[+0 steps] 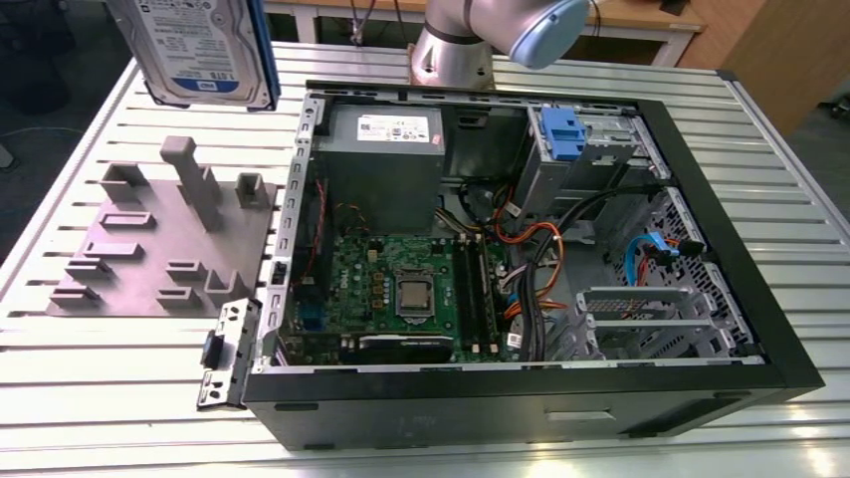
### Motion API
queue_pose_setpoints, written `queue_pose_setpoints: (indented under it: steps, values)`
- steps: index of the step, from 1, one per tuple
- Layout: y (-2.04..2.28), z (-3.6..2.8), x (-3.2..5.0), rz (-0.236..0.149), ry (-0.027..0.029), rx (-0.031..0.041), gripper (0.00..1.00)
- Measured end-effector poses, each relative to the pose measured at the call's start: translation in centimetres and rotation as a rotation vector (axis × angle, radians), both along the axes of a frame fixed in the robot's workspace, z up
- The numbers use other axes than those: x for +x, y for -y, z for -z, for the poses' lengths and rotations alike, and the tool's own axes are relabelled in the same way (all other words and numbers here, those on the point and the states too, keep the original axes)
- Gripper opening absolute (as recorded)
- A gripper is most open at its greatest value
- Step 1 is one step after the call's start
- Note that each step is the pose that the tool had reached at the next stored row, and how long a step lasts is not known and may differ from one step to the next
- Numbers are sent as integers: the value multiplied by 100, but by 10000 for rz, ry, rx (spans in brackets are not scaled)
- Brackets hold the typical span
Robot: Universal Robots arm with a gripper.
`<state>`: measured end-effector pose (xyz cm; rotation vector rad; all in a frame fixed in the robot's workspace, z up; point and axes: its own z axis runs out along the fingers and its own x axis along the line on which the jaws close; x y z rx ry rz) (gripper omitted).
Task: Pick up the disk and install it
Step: 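Pick up the disk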
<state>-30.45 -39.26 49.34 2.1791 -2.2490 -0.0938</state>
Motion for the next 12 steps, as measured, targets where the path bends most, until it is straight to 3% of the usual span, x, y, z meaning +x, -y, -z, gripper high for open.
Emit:
queue_pose_setpoints:
  steps: [6,12]
  values:
    - [0,6,80,0,0,-1,36]
    - [0,6,92,0,0,-1,36]
